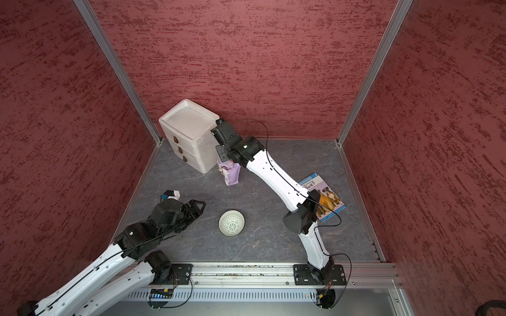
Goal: Pour the oats into the breakfast bowl
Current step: Pick up the oats bag from the center of the board, then place the oats bag at the center of the board.
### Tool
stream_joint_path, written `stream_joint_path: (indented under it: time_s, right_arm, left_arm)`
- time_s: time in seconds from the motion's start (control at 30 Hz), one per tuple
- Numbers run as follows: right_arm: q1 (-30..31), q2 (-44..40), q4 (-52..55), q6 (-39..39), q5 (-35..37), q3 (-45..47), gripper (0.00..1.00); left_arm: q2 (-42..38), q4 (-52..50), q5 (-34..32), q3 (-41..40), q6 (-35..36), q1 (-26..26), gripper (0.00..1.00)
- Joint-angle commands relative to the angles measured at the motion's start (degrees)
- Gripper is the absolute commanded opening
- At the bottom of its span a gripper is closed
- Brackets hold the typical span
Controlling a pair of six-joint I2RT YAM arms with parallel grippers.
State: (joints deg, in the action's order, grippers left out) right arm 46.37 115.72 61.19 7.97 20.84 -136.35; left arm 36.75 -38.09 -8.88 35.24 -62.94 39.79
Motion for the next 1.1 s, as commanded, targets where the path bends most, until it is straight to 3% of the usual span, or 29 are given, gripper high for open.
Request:
stream_joint_path:
  time_s: [0.0,0.33,0.67,0.87,1.07]
  right_arm:
    - [-0.7,-10.9,-5.2,-1.5,5.1,6.7,0.00]
    - [-0.7,-39.2,-9.4,10.8,3.6,44.2,0.00]
    - [-0.6,-55.5,-14.2,20.8,-4.2,72.9,0.00]
    - [-0.6,-62.3,-17.4,24.4,-10.9,80.6,0.01]
    - [-0.6,-63.6,-19.0,27.4,-15.9,84.6,0.09]
  left_arm:
    - [2.7,7.7,1.1,2.2,1.5,1.9,0.81]
    - [16.5,16.6,0.3,8.4,3.6,9.7,0.79]
    - [25.0,22.3,0.5,11.1,2.2,14.0,0.79]
    - [28.4,24.9,0.6,12.2,0.0,15.2,0.78]
    - [32.9,25.8,-0.9,18.1,-0.1,16.9,0.76]
